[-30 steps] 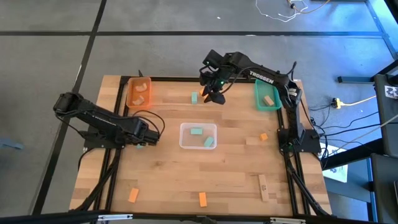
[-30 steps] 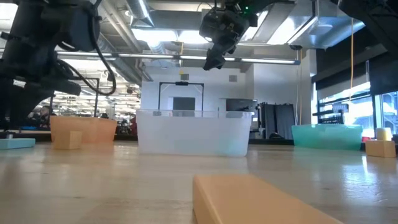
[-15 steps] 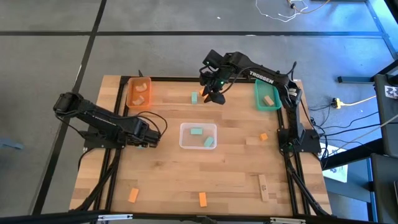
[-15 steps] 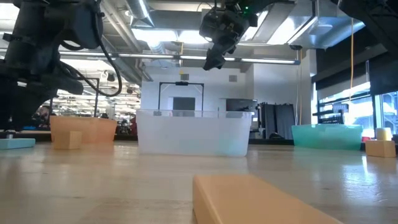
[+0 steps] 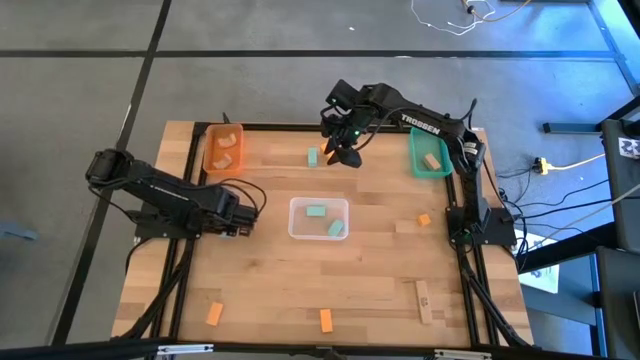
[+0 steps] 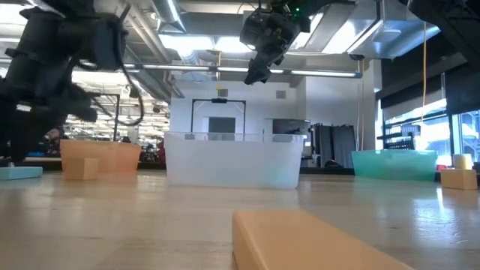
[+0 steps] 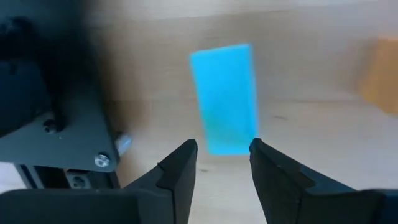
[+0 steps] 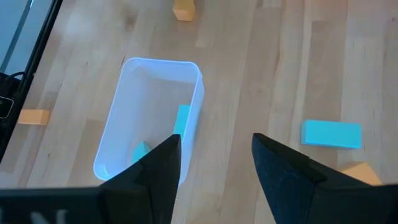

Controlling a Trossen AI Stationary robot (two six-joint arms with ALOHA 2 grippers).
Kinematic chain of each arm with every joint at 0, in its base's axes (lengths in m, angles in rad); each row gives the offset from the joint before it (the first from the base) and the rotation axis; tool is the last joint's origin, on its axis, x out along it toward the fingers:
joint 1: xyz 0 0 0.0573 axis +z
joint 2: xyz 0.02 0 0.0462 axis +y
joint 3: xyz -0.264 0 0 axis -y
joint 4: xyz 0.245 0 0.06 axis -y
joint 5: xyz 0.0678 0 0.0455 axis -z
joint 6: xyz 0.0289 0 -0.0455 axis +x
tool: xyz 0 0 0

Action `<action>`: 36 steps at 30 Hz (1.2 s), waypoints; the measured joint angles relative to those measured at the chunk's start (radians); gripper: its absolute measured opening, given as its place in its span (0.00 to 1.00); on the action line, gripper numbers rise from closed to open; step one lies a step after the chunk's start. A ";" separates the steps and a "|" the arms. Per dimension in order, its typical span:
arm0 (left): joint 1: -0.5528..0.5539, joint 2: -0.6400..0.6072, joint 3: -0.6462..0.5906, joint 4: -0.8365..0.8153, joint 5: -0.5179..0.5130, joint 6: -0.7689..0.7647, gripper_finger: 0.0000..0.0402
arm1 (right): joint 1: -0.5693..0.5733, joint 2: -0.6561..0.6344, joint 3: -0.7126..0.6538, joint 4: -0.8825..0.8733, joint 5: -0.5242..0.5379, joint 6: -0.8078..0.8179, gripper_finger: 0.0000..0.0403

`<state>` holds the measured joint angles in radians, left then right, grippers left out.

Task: Sort & place blocks by color
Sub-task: Put the blue block into the transparent bin

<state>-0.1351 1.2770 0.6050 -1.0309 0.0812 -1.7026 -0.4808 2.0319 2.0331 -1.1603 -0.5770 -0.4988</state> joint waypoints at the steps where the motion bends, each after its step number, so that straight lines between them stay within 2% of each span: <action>1: 0.000 0.000 -0.012 0.000 -0.002 -0.022 0.36 | 0.000 0.000 0.000 0.000 0.000 0.000 0.49; 5: -0.003 -0.003 -0.030 0.011 -0.024 -0.101 0.36 | 0.000 0.000 0.000 0.000 0.000 0.001 0.49; 22: -0.002 -0.096 -0.035 0.050 -0.068 -0.129 0.34 | 0.000 0.000 0.000 0.001 0.000 0.024 0.49; 36: -0.002 -0.086 -0.034 0.088 -0.116 -0.200 0.34 | 0.000 0.001 0.000 0.023 0.000 0.020 0.49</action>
<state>-0.1375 1.1912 0.5705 -0.9428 -0.0353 -1.9024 -0.4808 2.0327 2.0331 -1.1378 -0.5770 -0.4784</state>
